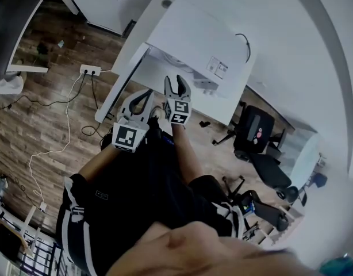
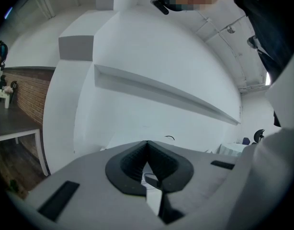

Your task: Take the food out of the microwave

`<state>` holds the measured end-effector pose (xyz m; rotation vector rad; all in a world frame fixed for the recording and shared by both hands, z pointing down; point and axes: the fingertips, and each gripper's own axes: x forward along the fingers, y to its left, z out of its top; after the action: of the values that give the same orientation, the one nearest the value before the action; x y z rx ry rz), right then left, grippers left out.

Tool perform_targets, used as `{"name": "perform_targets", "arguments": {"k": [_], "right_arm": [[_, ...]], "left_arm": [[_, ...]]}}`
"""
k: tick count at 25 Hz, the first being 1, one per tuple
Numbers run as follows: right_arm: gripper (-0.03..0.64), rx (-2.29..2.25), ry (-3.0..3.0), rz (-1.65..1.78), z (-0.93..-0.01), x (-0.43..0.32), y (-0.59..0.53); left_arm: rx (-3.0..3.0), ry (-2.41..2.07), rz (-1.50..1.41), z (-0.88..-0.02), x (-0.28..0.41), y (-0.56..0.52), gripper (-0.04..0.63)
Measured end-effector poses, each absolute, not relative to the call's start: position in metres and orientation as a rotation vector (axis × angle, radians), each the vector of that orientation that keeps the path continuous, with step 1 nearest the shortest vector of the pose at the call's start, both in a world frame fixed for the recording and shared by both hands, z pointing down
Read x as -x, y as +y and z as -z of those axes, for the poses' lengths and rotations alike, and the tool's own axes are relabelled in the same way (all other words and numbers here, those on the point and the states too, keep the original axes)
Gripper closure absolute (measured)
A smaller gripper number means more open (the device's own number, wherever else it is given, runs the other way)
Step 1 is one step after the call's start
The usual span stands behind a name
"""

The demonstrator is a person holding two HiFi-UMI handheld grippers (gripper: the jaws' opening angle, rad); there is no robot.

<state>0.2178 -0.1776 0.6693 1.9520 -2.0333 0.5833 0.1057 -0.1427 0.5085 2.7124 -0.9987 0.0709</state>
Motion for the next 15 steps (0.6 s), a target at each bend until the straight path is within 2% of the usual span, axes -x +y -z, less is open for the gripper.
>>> {"name": "perform_targets", "arguments": {"k": [15], "right_arm": [[0.362,-2.043,-1.838,-0.682,-0.761,-0.263,-0.247]], "left_arm": [[-2.702,-1.048,-0.078,-0.507,-0.102,-0.168,0.565]]}}
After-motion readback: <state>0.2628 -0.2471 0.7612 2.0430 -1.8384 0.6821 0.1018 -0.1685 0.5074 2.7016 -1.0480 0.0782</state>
